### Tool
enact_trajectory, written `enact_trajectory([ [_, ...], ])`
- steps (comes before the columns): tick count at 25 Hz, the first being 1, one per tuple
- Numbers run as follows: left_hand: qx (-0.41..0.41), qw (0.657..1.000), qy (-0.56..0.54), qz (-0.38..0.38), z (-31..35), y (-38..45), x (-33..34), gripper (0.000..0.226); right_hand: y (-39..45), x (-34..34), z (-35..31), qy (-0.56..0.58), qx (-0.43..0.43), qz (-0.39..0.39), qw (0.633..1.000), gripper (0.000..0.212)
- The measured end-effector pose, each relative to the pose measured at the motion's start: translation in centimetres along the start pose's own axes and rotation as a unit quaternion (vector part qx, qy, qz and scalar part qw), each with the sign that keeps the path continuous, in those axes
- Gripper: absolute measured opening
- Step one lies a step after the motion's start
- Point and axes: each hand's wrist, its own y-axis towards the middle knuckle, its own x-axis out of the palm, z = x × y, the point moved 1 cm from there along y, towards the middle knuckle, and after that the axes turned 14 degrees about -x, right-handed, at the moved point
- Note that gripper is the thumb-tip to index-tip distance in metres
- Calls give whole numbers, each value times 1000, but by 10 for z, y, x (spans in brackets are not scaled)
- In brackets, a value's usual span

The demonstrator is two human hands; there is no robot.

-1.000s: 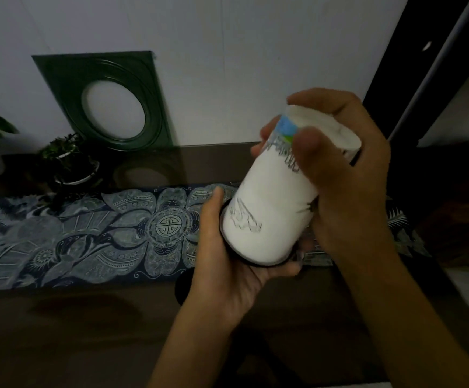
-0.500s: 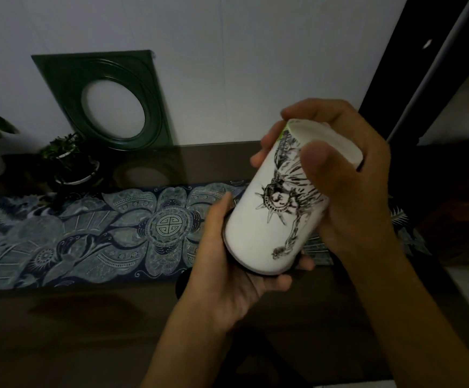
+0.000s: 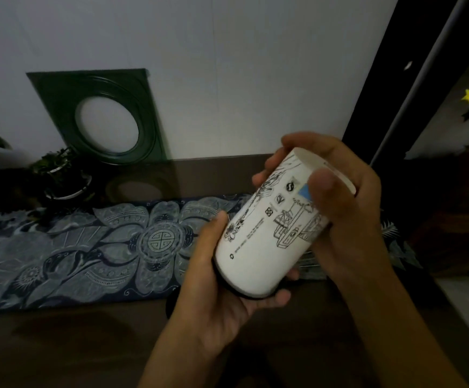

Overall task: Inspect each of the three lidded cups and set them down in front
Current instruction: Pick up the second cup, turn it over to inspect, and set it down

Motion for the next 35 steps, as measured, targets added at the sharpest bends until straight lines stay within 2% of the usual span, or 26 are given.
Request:
enact_trajectory([
  [1,7,1000,0,-2,-2,1,2,64,-1,0,-1,-4,-3,10,1000,64],
  [3,115,992,13,43,-8,5,2,66,-7,0,2,-17,12,100,995,56],
  [5,275,942,123,150,-16,11,-1,61,-15,-1,10,-32,72,211,974,44],
  [6,329,907,175,196,-20,14,-3,55,-19,-3,13,-37,102,241,964,40],
  [7,350,890,194,220,-24,17,-2,51,-22,-7,14,-44,121,247,960,39],
  [8,341,896,174,222,-26,19,-4,49,-21,-11,12,-50,121,233,964,41],
  [9,306,923,116,200,-26,20,-2,48,-19,-15,9,-47,105,200,973,47],
  [11,157,981,-16,112,-24,21,1,47,-14,-25,3,-22,64,111,991,58],
  [13,14,999,-25,35,-24,19,10,56,-13,-34,1,-18,35,53,998,62],
  [14,-1,999,-10,32,-28,21,12,57,-14,-36,0,-20,27,57,998,62],
  [15,24,999,1,46,-31,24,14,56,-15,-36,-1,-20,24,80,996,60],
  [17,171,976,54,125,-38,31,16,62,-18,-36,0,-11,53,175,983,46],
  [19,318,906,166,226,-45,36,19,66,-22,-38,5,3,112,255,960,34],
  [20,349,881,196,254,-49,39,18,64,-25,-40,9,-11,136,267,954,32],
  [21,353,876,192,266,-50,41,16,61,-27,-44,13,-40,154,262,952,32],
  [23,326,890,140,285,-53,49,9,50,-35,-49,21,-136,170,216,952,31],
  [26,276,900,75,328,-56,63,-1,33,-63,-56,34,-302,134,56,942,50],
  [29,261,894,88,354,-57,71,-10,29,-96,-62,41,-376,108,-99,915,58],
  [31,234,903,101,345,-61,76,-16,29,-111,-73,46,-372,152,-130,906,72],
  [33,201,925,100,307,-68,80,-21,34,-120,-82,50,-373,204,-136,895,77],
  [35,192,933,103,286,-75,84,-28,16,-126,-91,55,-362,231,-122,895,74],
])
